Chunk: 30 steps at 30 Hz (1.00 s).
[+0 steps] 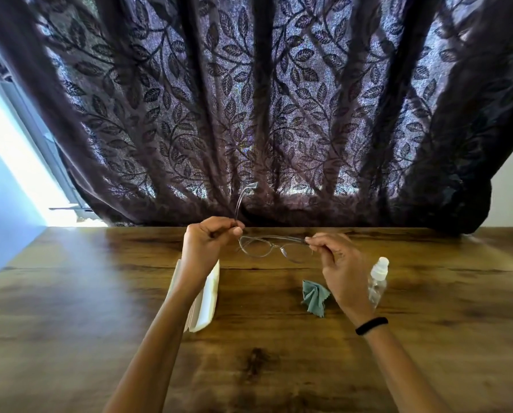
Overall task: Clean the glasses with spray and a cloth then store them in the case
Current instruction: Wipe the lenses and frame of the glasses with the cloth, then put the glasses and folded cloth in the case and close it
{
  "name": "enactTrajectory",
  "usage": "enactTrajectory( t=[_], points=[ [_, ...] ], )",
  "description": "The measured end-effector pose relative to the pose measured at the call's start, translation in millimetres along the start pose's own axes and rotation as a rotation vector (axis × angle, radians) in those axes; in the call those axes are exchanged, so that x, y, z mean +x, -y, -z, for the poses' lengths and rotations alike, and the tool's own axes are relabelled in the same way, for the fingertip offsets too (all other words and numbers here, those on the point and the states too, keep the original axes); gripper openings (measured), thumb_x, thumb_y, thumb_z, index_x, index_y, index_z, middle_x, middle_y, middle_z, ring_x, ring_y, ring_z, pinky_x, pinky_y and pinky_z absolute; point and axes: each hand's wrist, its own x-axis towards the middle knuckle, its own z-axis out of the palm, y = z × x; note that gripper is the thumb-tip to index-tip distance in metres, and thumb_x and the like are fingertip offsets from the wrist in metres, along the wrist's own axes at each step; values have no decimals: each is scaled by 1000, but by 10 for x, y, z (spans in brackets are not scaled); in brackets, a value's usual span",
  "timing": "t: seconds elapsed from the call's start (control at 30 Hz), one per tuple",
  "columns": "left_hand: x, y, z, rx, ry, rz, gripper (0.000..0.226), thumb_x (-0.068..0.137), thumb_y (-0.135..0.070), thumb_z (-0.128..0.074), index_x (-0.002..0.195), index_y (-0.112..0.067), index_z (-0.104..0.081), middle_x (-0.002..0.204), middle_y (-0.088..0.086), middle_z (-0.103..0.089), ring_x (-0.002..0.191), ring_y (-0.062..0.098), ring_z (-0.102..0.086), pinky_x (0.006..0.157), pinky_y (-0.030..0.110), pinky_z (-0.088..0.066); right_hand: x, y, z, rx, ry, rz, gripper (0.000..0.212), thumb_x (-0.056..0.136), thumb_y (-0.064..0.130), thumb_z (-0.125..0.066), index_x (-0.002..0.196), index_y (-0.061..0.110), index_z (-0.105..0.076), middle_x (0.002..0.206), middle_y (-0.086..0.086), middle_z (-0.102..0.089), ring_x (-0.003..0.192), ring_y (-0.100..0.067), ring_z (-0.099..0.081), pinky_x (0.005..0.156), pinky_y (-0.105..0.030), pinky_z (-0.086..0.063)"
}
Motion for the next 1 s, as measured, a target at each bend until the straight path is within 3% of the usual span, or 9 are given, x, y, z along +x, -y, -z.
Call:
enactTrajectory(
  t=[0.2, 0.4, 0.53, 0.63, 0.73, 1.0],
  points=[
    [0, -9, 23, 235, 46, -167, 21, 72, 2, -72, 83, -16, -71, 80, -5, -66, 74, -7, -59, 71, 7, -44, 24, 13, 47, -29, 14, 29, 22, 75, -15, -63, 80, 5, -71, 80, 6, -64, 77, -8, -61, 74, -7, -48],
    [23, -71, 53, 625, 190, -271, 7, 77, -17, -72, 82, -19, -75, 82, -15, -67, 77, 7, -63, 70, 25, -50, -5, -11, 64, -70, 54, 14, 29, 75, -18, -60, 85, 6, -73, 79, -1, -69, 76, -7, -59, 74, -6, -46],
    [35, -94, 41, 788, 281, -263, 13, 80, -23, -68, 90, -28, -73, 82, -18, -60, 73, 2, -53, 60, 15, -35, 19, 14, 81, -52, 62, 27, 28, 75, -16, -61, 86, 7, -73, 81, 2, -68, 78, -10, -60, 76, -12, -48],
    [43, -68, 47, 823, 365, -284, 14, 82, -24, -66, 93, -26, -74, 89, -15, -63, 81, 5, -59, 64, 14, -34, 46, 19, 111, 34, 83, -17, 23, 77, -10, -64, 85, 9, -73, 82, 5, -67, 78, -13, -64, 74, -24, -53],
    [54, -41, 69, 804, 385, -299, 14, 82, -22, -66, 94, -23, -74, 83, -18, -57, 80, 4, -58, 67, 18, -38, 55, 8, 139, 143, 109, -110, 22, 78, -8, -63, 84, 11, -73, 83, 4, -68, 78, -14, -67, 75, -31, -56],
    [45, 23, 124, 751, 386, -316, 14, 80, -20, -69, 93, -20, -74, 80, -20, -53, 74, 2, -55, 68, 21, -43, 43, 0, 105, 171, 148, -124, 22, 77, -8, -64, 85, 11, -73, 80, 10, -66, 78, -5, -66, 73, -13, -51]
  ],
)
